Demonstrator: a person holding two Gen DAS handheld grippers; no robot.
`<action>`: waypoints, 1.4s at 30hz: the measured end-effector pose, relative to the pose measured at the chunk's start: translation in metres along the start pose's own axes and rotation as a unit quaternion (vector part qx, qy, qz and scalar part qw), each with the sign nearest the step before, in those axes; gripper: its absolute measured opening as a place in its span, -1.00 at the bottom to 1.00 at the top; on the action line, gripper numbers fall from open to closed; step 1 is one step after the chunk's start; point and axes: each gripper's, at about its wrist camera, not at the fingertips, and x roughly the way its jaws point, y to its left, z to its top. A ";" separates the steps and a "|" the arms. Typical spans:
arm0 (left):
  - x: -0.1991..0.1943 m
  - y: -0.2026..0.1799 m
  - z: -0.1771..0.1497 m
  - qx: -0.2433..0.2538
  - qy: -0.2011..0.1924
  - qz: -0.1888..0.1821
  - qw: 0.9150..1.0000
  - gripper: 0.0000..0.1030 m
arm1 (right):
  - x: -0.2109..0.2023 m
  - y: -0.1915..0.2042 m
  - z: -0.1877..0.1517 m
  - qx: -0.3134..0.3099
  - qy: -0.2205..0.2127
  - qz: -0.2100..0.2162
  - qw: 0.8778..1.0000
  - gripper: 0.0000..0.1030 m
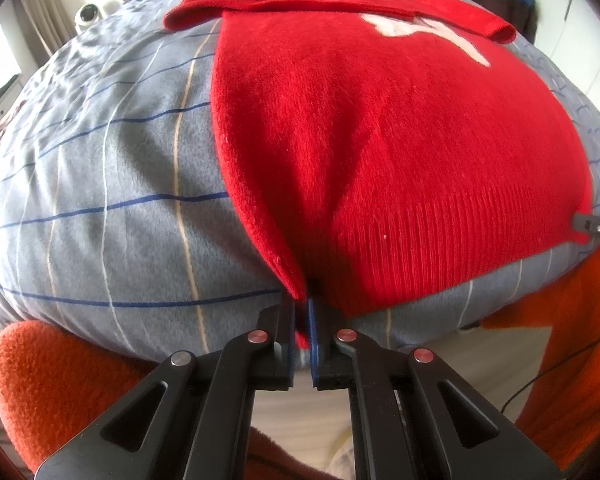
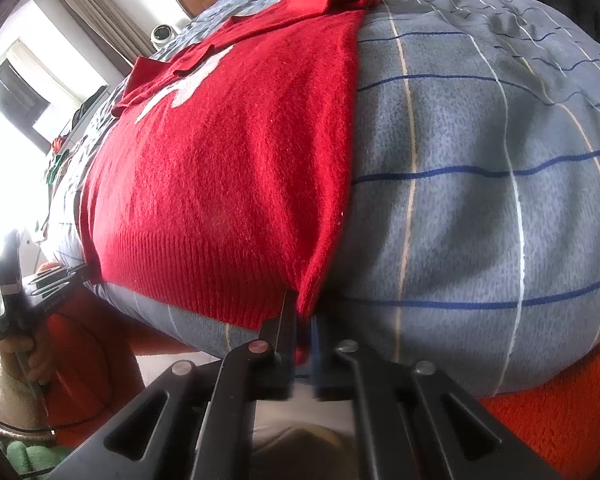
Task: Fold small clothes
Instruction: 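Grasp the sweater hem with the left gripper while the right gripper grasps the hem too, then open both grippers and release the sweater hem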
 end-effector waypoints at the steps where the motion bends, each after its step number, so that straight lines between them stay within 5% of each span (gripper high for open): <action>1: 0.000 0.000 0.000 0.000 0.001 0.000 1.000 -0.89 | -0.001 0.000 0.000 0.001 0.000 0.000 1.000 -0.91; 15: -0.034 0.015 -0.016 0.004 0.011 0.017 1.000 -0.56 | -0.017 -0.007 -0.017 0.008 0.024 -0.022 0.999 -0.59; 19: -0.058 0.026 -0.011 -0.013 -0.025 0.006 1.000 -0.29 | -0.039 -0.015 -0.021 0.009 -0.013 -0.040 0.999 -0.43; 22: -0.073 0.030 -0.002 -0.020 -0.062 -0.003 0.998 -0.09 | -0.059 -0.019 -0.019 0.023 -0.061 -0.052 0.996 -0.04; 26: -0.083 0.023 0.014 -0.016 -0.097 -0.002 0.995 0.13 | -0.079 -0.022 -0.012 0.032 -0.111 -0.061 0.991 -0.03; 32: -0.097 0.014 0.038 -0.018 -0.147 0.002 0.989 0.53 | -0.086 -0.018 -0.005 0.027 -0.130 -0.078 0.988 0.09; 42: -0.064 0.022 0.081 -0.047 -0.203 0.047 0.977 0.78 | -0.093 -0.002 0.003 -0.006 -0.139 -0.096 0.986 0.09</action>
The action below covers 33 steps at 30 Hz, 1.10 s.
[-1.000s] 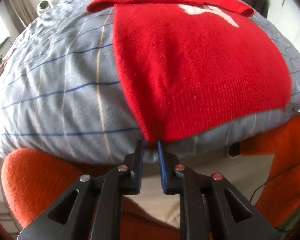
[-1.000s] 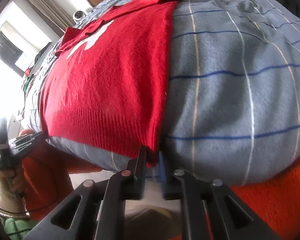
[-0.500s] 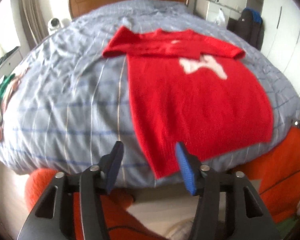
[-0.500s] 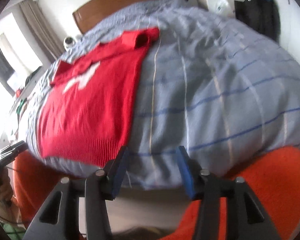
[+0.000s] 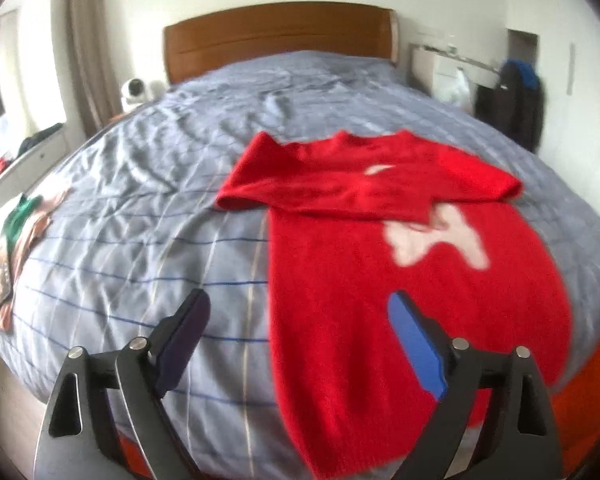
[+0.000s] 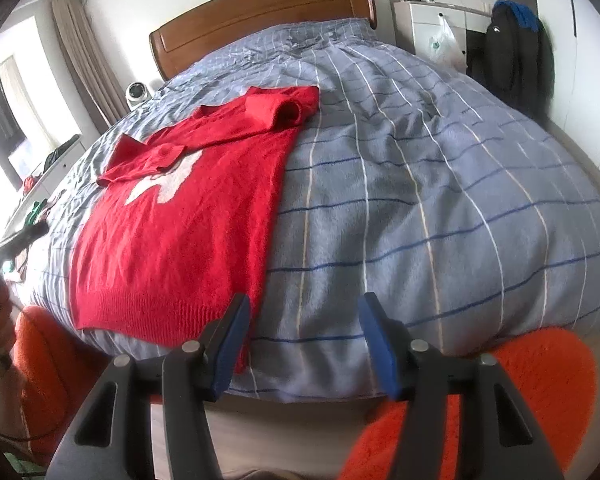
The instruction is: Fold small clothes
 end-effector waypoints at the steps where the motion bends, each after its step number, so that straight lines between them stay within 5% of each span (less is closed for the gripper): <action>1: 0.007 0.004 -0.005 -0.007 0.000 0.007 1.000 0.78 | -0.001 0.004 0.007 -0.011 -0.001 -0.002 1.000 0.09; 5: 0.027 0.014 -0.024 -0.032 -0.002 0.033 0.999 0.78 | -0.010 0.029 0.041 -0.074 -0.018 -0.001 0.997 0.10; 10: 0.025 0.021 -0.028 -0.054 -0.011 0.022 0.998 0.78 | 0.015 0.079 0.098 -0.187 -0.011 0.009 0.982 0.24; 15: 0.018 0.014 -0.034 -0.026 -0.035 0.065 0.997 0.78 | 0.095 0.145 0.134 -0.333 0.002 -0.008 0.943 0.22; 21: 0.022 0.008 -0.038 -0.005 -0.026 0.067 0.997 0.78 | 0.207 0.186 0.152 -0.430 0.043 -0.053 0.900 0.15; 23: 0.023 0.007 -0.038 -0.001 -0.023 0.069 0.997 0.78 | 0.223 0.186 0.161 -0.417 0.035 -0.049 0.907 -0.02; 24: 0.024 0.006 -0.038 0.000 -0.022 0.070 0.997 0.78 | 0.225 0.183 0.168 -0.395 0.037 -0.036 0.917 -0.62; 25: 0.024 0.006 -0.038 0.001 -0.020 0.070 0.997 0.78 | 0.225 0.177 0.176 -0.364 0.035 -0.033 0.930 -0.92; 27: 0.024 0.007 -0.038 0.000 -0.019 0.069 0.997 0.78 | 0.210 0.150 0.198 -0.282 0.007 -0.016 0.959 -0.92; 30: 0.024 0.009 -0.037 -0.005 -0.016 0.068 0.998 0.78 | 0.177 0.077 0.229 -0.170 -0.038 -0.026 0.984 -0.92; 33: 0.025 0.015 -0.036 -0.024 -0.007 0.057 0.998 0.78 | 0.139 -0.029 0.244 -0.027 -0.073 -0.051 0.996 -0.92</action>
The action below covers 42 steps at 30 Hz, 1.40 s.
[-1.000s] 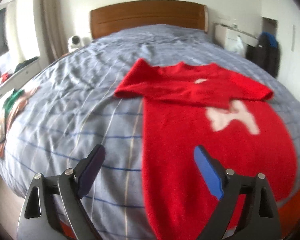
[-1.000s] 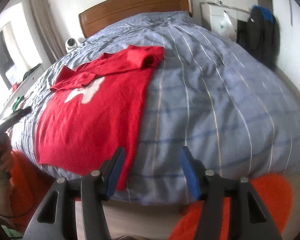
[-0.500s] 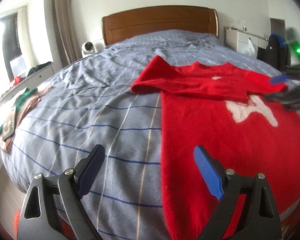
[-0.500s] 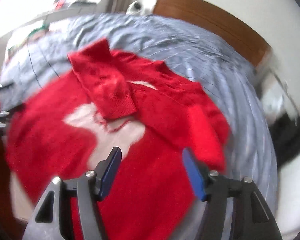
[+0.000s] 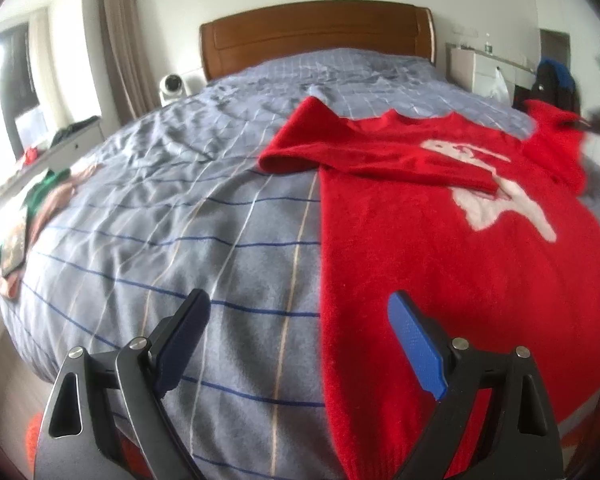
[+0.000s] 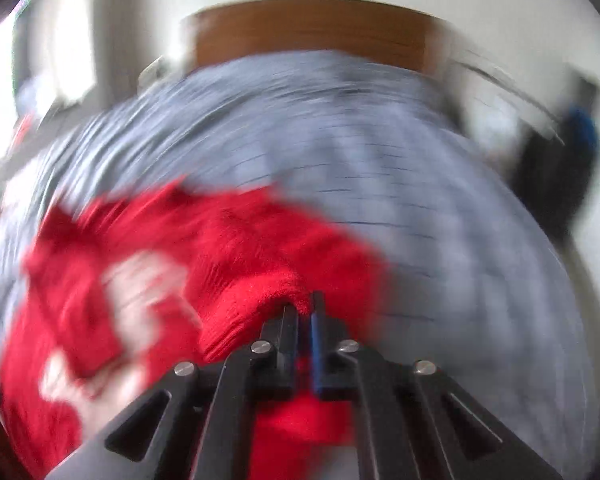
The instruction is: Fold small clothes
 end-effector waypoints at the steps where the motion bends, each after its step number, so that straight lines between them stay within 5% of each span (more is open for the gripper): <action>1: 0.001 0.002 0.000 -0.007 0.004 -0.006 1.000 0.78 | -0.010 -0.034 -0.002 0.040 -0.008 -0.016 0.999 -0.92; 5: 0.012 0.011 0.000 -0.046 0.036 -0.038 0.998 0.78 | -0.036 -0.148 -0.041 0.168 -0.003 -0.068 0.983 -0.89; 8: 0.019 0.012 -0.001 -0.061 0.054 -0.045 0.996 0.78 | -0.031 -0.196 -0.082 0.231 0.028 -0.049 0.971 -0.74; 11: 0.018 0.008 -0.002 -0.057 0.047 -0.042 0.996 0.78 | -0.026 -0.211 -0.105 0.270 0.031 -0.002 0.962 -0.44; 15: 0.013 -0.003 -0.003 -0.029 0.032 -0.035 0.998 0.78 | -0.033 -0.223 -0.111 0.323 -0.013 0.069 0.944 0.27; 20: 0.014 -0.011 -0.003 -0.013 0.032 -0.035 0.999 0.78 | -0.030 -0.257 -0.117 0.425 -0.043 0.090 0.900 0.25; 21: 0.014 -0.011 -0.002 -0.013 0.031 -0.036 0.999 0.78 | -0.030 -0.263 -0.117 0.435 -0.043 0.093 0.895 0.12; 22: 0.014 -0.010 -0.002 -0.013 0.031 -0.035 0.999 0.78 | -0.029 -0.266 -0.117 0.438 -0.037 0.093 0.893 -0.30; 24: 0.014 -0.008 -0.003 -0.014 0.031 -0.033 0.999 0.78 | -0.032 -0.267 -0.116 0.426 -0.016 0.056 0.903 -0.92; 28: 0.016 -0.007 -0.003 -0.015 0.033 -0.034 0.999 0.78 | -0.043 -0.265 -0.118 0.368 0.003 -0.047 0.929 -0.94; 33: 0.015 -0.014 -0.004 0.010 0.028 -0.021 0.999 0.78 | -0.041 -0.267 -0.126 0.353 0.017 -0.054 0.934 -0.95; 35: 0.010 -0.016 -0.002 0.028 0.031 -0.018 0.999 0.78 | -0.041 -0.264 -0.123 0.343 0.014 -0.048 0.938 -0.81; 38: -0.010 -0.018 0.013 0.061 0.018 -0.034 0.997 0.78 | -0.063 -0.255 -0.124 0.336 -0.015 -0.051 0.940 -0.18; 40: -0.027 -0.023 0.036 0.095 -0.005 -0.047 0.994 0.86 | -0.091 -0.246 -0.129 0.316 -0.047 -0.095 0.943 0.24; 42: -0.038 -0.039 0.064 0.150 -0.026 -0.064 0.986 0.93 | -0.130 -0.226 -0.134 0.280 -0.099 -0.160 0.941 0.33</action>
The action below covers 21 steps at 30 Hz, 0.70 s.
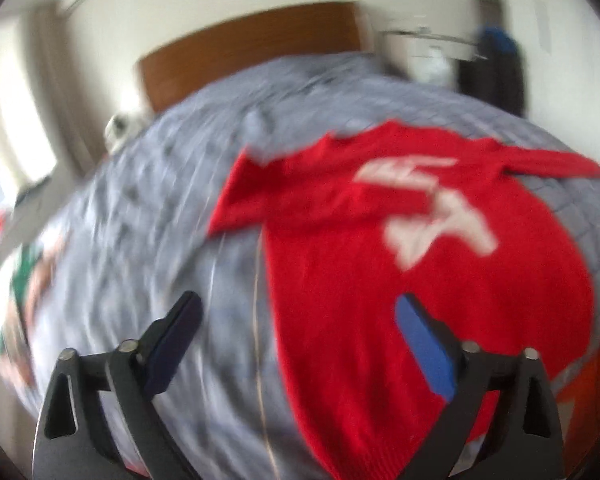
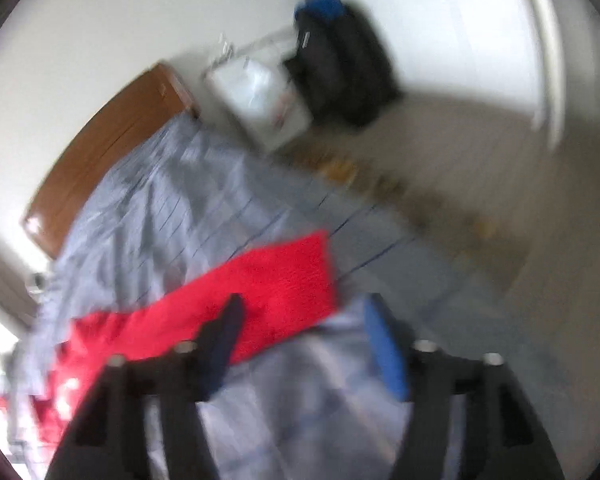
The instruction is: Fold small clothes
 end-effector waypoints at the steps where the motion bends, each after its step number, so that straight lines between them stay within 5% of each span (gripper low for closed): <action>1: 0.000 -0.008 0.018 0.042 -0.011 -0.003 0.999 0.95 | -0.018 0.002 -0.003 -0.011 -0.024 -0.002 1.000 0.35; 5: 0.029 -0.055 0.059 0.188 -0.039 -0.041 0.980 0.96 | -0.064 0.031 -0.036 -0.049 -0.055 0.059 0.996 0.53; 7: 0.065 -0.076 0.059 0.239 0.002 -0.085 0.967 0.96 | -0.072 0.051 -0.061 -0.070 -0.038 0.100 0.992 0.53; 10: 0.118 -0.092 0.048 0.296 0.047 -0.081 0.951 0.82 | -0.073 0.073 -0.099 -0.081 -0.015 0.142 0.986 0.53; 16: 0.162 -0.072 0.061 0.198 0.092 -0.148 0.965 0.72 | -0.065 0.108 -0.150 -0.138 0.027 0.184 0.973 0.53; 18: 0.170 -0.069 0.064 0.176 0.099 -0.159 0.966 0.41 | -0.067 0.113 -0.154 -0.152 0.019 0.185 0.971 0.53; 19: 0.175 -0.070 0.065 0.159 0.111 -0.170 0.966 -0.01 | -0.066 0.114 -0.155 -0.155 0.019 0.186 0.970 0.53; 20: 0.179 -0.069 0.068 0.143 0.115 -0.175 0.967 -0.67 | -0.064 0.116 -0.158 -0.156 0.020 0.186 0.970 0.53; 21: 0.180 -0.066 0.070 0.124 0.114 -0.168 0.971 -0.90 | -0.062 0.117 -0.158 -0.156 0.022 0.187 0.970 0.53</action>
